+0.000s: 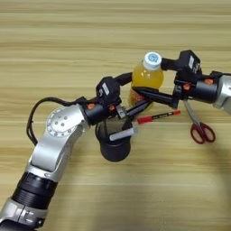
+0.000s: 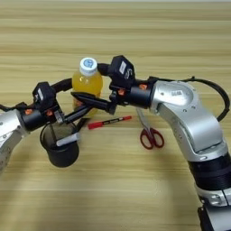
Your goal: Move the objects on the table
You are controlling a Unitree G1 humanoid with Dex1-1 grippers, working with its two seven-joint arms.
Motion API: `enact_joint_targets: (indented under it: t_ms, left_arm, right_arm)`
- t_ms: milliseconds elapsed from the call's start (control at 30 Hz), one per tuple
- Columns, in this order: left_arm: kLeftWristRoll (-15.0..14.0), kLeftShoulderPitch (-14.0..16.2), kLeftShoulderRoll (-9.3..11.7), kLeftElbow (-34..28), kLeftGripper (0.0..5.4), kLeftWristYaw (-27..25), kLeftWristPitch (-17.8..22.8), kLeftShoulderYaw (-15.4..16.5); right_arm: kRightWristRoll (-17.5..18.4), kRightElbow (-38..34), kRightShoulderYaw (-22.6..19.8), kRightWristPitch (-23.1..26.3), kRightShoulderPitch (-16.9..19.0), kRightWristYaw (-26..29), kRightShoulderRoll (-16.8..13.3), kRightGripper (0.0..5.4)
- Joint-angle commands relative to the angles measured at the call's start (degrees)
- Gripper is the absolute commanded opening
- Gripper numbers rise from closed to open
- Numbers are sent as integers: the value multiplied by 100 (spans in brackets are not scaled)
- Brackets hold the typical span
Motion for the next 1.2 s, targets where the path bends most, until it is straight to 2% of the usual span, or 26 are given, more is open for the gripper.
enact_joint_targets:
  t_ms: [33,1067,1200]
  left_arm:
    - [59,-39,9,-18,337,17,8,1]
    - [89,-53,-11,-17,336,98,39,3]
    - [91,-47,-11,-20,336,105,42,6]
  right_arm:
    - [39,-124,-5,-36,-51,-2,-47,362]
    - [49,-138,59,-57,-6,18,-40,362]
    - [51,-146,57,-49,3,-1,-34,410]
